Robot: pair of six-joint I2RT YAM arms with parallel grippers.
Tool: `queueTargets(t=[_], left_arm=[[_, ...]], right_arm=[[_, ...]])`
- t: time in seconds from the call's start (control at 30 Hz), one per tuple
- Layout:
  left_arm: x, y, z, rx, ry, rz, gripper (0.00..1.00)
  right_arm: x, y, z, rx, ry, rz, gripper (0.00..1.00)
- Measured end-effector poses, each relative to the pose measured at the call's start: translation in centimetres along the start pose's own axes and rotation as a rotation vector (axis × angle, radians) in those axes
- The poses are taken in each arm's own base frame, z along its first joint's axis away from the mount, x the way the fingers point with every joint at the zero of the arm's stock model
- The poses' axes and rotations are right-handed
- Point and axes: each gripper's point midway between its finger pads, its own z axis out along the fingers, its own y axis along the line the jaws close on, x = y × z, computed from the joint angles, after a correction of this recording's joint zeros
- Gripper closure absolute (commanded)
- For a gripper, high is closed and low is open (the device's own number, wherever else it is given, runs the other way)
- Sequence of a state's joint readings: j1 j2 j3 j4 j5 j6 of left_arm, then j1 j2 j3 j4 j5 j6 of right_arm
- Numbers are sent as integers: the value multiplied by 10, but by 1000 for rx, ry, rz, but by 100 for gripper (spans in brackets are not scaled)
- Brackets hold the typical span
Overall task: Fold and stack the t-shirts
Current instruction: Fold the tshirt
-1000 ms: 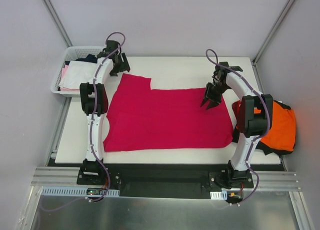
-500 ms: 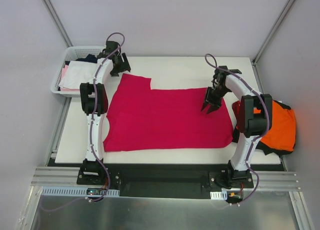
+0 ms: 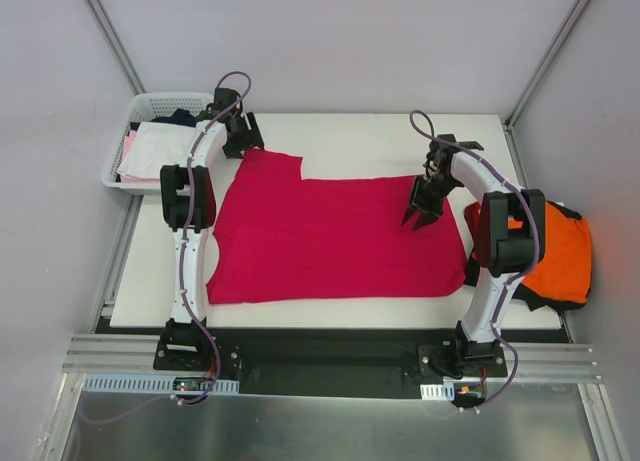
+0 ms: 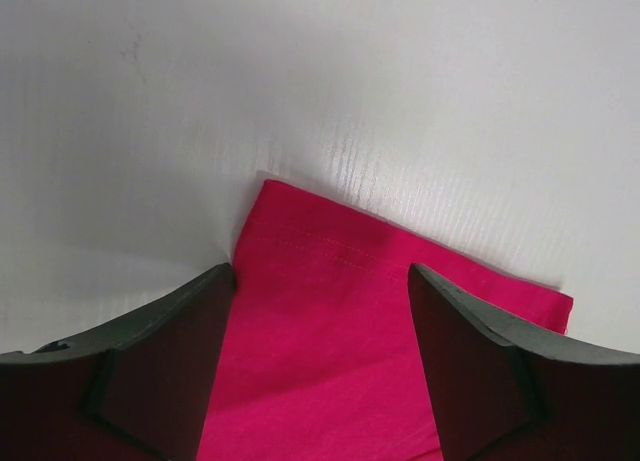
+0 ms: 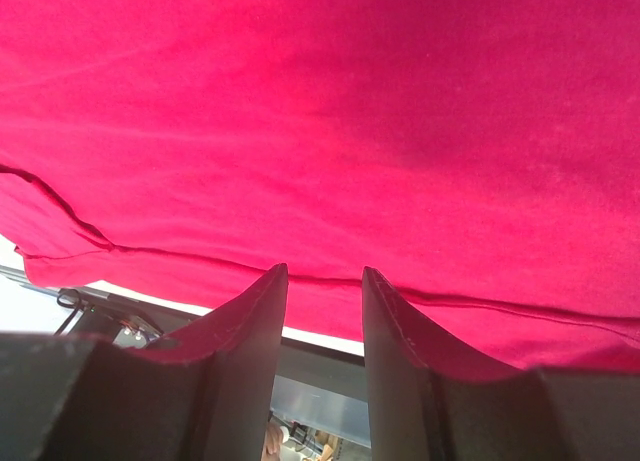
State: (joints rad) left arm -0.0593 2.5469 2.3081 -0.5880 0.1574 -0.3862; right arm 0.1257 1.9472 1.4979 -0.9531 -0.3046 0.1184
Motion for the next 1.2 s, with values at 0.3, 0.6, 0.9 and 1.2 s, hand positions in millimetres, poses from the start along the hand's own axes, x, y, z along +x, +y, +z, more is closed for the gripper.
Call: queueTargets(t=[0.3, 0.6, 0.9, 1.2], left_arm=[[5, 3, 2, -3, 5, -10, 68], [9, 6, 3, -15, 12, -16, 85], [10, 12, 1, -67, 0, -12, 94], [12, 9, -8, -112, -9, 6, 95]], right_arm=[[1, 0, -1, -1, -2, 0, 61], [1, 0, -1, -3, -6, -2, 61], [3, -1, -1, -3, -7, -2, 62], [1, 3, 0, -22, -13, 0, 62]])
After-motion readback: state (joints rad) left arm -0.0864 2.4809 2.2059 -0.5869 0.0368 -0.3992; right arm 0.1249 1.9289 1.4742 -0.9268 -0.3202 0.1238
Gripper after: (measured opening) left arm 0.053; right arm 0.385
